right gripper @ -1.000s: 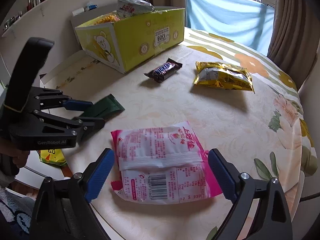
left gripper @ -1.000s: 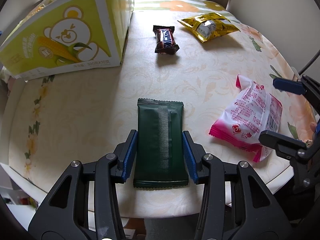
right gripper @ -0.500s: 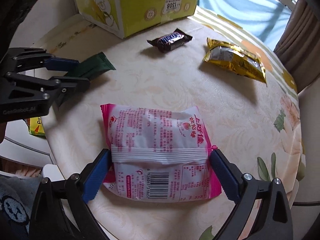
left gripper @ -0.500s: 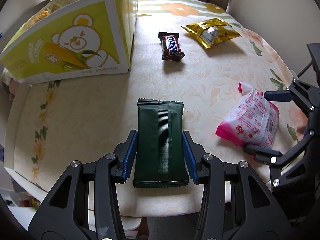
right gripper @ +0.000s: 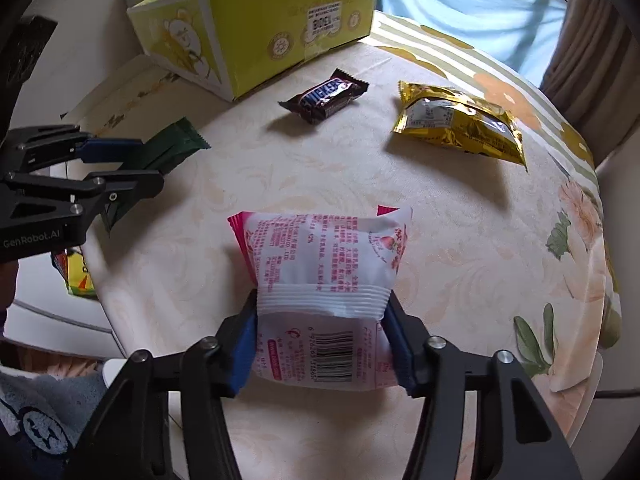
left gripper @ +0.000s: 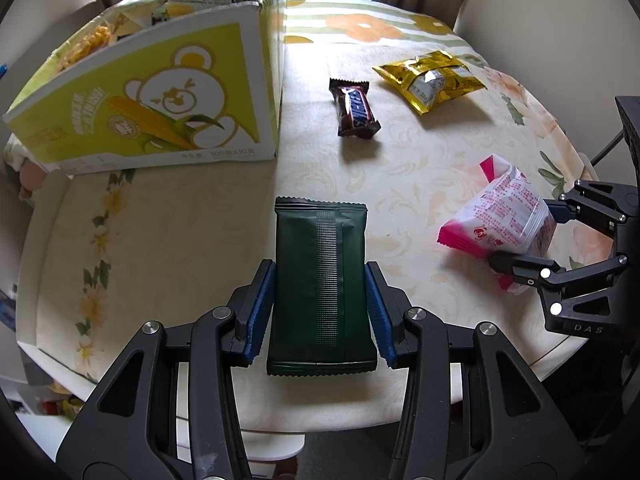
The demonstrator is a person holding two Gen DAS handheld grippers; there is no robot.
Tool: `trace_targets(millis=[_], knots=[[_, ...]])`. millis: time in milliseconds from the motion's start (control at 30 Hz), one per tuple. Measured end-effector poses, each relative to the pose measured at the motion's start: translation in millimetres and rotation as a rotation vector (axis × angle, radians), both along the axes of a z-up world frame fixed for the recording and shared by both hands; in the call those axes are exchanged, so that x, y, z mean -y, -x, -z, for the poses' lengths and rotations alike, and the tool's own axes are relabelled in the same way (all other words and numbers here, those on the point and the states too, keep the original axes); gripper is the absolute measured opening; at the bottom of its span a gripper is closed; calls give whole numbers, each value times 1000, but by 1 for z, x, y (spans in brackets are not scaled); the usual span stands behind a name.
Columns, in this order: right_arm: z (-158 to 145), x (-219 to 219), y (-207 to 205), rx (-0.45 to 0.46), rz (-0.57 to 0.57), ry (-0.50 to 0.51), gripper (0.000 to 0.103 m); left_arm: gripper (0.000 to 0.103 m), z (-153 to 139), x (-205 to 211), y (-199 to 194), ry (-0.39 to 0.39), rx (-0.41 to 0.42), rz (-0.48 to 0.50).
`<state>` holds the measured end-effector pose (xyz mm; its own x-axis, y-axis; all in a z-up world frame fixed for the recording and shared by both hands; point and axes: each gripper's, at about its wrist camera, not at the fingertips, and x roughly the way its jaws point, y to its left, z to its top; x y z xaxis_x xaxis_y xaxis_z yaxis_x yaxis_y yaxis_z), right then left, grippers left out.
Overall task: Organize snacks
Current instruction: 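Carry both items over the yellow box and release them inside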
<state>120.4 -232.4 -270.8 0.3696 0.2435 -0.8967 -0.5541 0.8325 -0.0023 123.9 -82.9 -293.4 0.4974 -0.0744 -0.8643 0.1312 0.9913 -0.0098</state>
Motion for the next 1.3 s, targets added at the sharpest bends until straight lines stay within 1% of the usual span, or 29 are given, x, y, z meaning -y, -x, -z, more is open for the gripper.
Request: trace_targets(millis=[133,233,367,467,567,633,767,867,967,1033,1200,1300], knots=[[-14,5,-2,11,32,-20,49,41,-17,-2,0,3,17,-1],[-34,6,3,34,53,-42,48,41,-37,-3,1,11,38,-11],[-71,9,4,77,81,-95,48,41,-77,-6,6,25,91,-34],[-106,7,3,122,79,-142,48,41,-109,-14,8,55,136,-67],[-134,-7,-1,179,53,-155,48,41,-138,-31,6,56,186,-106],[-148,-17,-3,198,42,-172,48,41,-156,-45,-1,47,210,-128],[-176,-42,-22,231,39,-227,48,41,-186,-80,-20,32,252,-152],[-189,-67,-40,249,41,-249,48,41,-199,-107,-41,11,270,-158],[-199,-94,-60,251,43,-278,48,41,-207,-135,-68,12,273,-155],[-202,-110,-71,255,46,-279,48,41,-209,-153,-87,18,265,-149],[-209,-147,-104,261,71,-286,48,41,-203,-188,-130,38,227,-117],[-209,-167,-123,258,91,-276,48,41,-193,-204,-156,48,192,-88]])
